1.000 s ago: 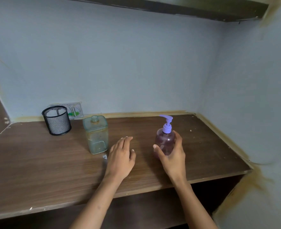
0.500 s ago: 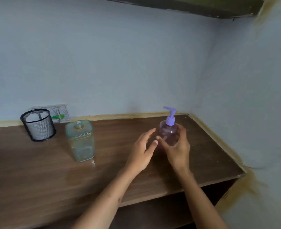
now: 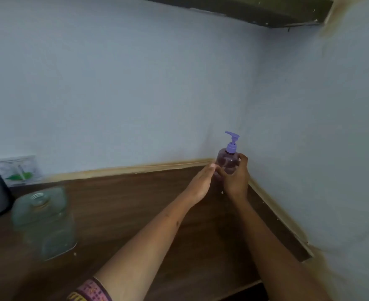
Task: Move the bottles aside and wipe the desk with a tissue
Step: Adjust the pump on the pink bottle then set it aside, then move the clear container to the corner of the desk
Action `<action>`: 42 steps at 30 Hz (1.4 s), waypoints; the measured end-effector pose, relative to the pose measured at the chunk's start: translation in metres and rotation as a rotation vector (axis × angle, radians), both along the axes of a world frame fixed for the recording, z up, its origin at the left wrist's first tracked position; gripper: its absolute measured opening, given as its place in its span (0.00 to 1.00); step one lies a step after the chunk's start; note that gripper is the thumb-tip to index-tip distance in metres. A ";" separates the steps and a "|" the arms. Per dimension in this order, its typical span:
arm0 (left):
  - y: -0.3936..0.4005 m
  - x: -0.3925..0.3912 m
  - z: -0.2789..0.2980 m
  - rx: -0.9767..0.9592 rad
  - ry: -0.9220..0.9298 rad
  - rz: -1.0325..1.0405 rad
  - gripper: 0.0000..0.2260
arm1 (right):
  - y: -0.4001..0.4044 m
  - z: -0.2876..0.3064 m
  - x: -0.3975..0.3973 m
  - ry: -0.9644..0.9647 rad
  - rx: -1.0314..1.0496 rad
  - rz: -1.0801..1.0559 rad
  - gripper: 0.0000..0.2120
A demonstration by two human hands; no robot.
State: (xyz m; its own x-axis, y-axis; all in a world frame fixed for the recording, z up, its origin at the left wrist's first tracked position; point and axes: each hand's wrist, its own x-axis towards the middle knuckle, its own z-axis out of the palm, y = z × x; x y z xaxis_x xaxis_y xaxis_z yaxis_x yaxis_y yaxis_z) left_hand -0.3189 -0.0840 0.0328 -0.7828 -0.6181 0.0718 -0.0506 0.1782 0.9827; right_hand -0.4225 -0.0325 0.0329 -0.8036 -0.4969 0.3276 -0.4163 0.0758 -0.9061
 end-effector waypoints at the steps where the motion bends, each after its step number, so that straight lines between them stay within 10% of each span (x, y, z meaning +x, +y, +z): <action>1: -0.002 -0.007 0.002 0.012 0.022 -0.006 0.19 | -0.004 -0.002 -0.007 -0.003 0.001 -0.007 0.31; 24: 0.012 0.041 -0.002 0.016 0.162 0.166 0.24 | -0.008 -0.014 0.006 -0.005 -0.053 -0.158 0.38; 37: 0.080 0.224 -0.016 -1.060 0.257 0.899 0.18 | 0.018 -0.014 0.185 0.018 -0.076 0.461 0.15; 42: 0.072 0.273 -0.033 -0.501 0.249 1.259 0.30 | 0.014 -0.008 0.248 -0.019 0.035 0.761 0.15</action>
